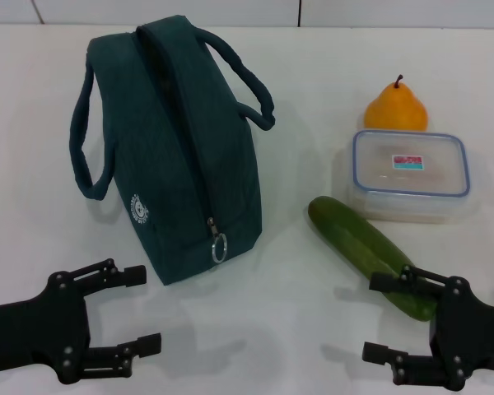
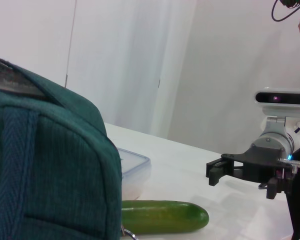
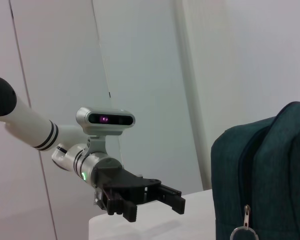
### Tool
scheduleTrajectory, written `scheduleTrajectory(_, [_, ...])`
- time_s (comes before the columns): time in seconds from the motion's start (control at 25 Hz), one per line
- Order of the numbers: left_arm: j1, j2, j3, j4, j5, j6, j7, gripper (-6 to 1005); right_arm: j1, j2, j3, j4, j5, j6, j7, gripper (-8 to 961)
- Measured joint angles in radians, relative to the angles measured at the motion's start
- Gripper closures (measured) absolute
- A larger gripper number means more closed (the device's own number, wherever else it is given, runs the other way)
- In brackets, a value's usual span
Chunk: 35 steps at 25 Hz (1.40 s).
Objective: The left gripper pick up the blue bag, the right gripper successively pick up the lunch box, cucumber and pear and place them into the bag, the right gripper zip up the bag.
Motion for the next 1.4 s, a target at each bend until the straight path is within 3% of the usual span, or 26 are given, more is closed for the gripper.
scheduleTrajectory(0.56, [-0.002,0.002,-0.002,0.0,-0.012,0.0,-0.059,125,0.002,0.0,-0.001,0.0,0.0,-0.002,0.0,138])
scheduleTrajectory(0.92, [-0.082,0.071,-0.032,0.0,-0.1,-0.007,-0.673,125,0.002,0.0,0.001,0.0,0.0,-0.003,0.002,138])
scheduleTrajectory(1.2, [-0.144,0.098,-0.152,0.033,-0.101,-0.015,-0.916,126,0.003,0.002,0.0,0.0,0.001,-0.003,0.004,139])
scheduleTrajectory(1.4, [-0.194,0.112,-0.152,0.182,-0.083,-0.047,-1.113,127,0.006,0.002,0.0,0.0,0.001,0.004,0.007,139])
